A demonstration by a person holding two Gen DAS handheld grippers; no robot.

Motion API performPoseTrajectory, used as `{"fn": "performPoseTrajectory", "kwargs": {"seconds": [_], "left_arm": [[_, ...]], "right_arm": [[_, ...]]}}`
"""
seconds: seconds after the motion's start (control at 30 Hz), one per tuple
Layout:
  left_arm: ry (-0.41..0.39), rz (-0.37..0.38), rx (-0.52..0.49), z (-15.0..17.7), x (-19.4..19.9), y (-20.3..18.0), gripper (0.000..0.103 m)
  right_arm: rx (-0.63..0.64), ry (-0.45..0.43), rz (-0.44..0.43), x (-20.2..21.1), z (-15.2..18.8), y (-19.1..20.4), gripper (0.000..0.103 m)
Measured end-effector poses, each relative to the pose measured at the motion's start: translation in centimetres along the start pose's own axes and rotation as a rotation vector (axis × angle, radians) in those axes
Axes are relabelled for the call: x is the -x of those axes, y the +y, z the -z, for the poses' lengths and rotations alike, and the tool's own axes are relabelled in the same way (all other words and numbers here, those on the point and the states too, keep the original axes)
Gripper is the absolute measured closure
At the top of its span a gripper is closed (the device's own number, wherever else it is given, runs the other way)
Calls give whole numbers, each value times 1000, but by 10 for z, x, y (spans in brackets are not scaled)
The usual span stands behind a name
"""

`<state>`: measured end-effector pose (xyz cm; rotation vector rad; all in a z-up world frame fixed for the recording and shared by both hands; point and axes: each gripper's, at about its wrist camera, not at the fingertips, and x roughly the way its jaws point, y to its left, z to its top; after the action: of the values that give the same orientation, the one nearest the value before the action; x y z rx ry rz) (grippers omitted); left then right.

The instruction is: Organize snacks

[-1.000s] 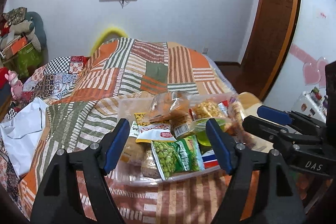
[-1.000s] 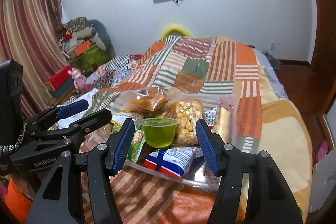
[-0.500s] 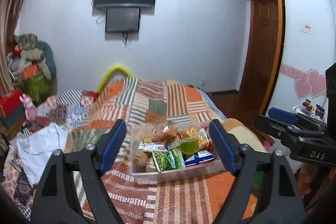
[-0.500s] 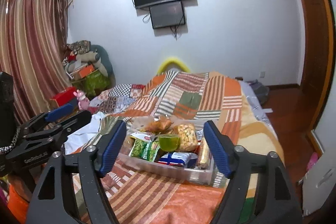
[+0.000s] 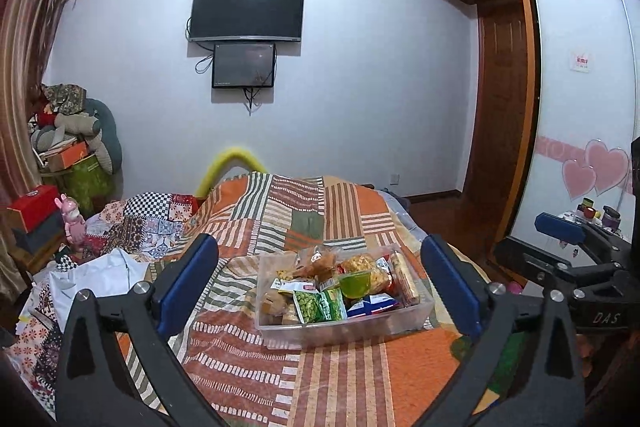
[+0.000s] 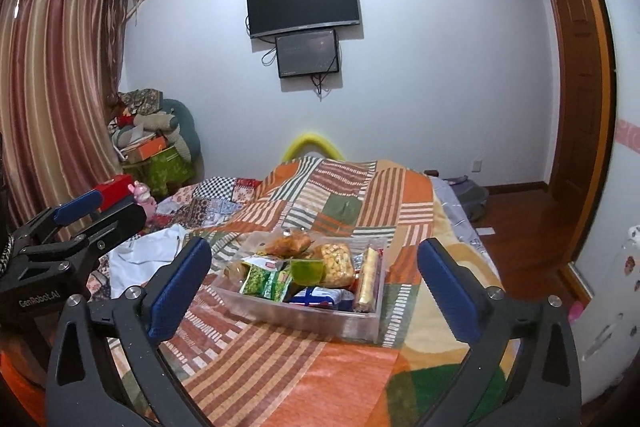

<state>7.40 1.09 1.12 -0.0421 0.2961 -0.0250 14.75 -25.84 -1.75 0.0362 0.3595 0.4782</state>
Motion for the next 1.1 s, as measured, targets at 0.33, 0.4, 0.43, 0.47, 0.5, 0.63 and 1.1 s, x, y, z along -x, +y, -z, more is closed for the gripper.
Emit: {"fn": "performPoseTrajectory", "kwargs": {"seconds": [0.33, 0.4, 0.43, 0.47, 0.5, 0.63, 1.1], "left_arm": [[10, 9, 18, 4, 1, 2, 0], [12, 10, 20, 5, 1, 3, 0], [12, 10, 22, 5, 1, 3, 0], [13, 10, 24, 5, 0, 4, 0], [14, 10, 25, 5, 0, 4, 0], [17, 12, 29, 6, -1, 5, 0], [17, 12, 20, 9, -3, 4, 0]], "right_arm": [[7, -6, 11, 3, 4, 2, 0], [9, -6, 10, 2, 3, 2, 0], [9, -7, 11, 5, 6, 2, 0], [9, -7, 11, 5, 6, 2, 0], [10, -7, 11, 4, 6, 2, 0], [8, -7, 9, 5, 6, 3, 0], [11, -11, 5, 8, 7, 5, 0]]}}
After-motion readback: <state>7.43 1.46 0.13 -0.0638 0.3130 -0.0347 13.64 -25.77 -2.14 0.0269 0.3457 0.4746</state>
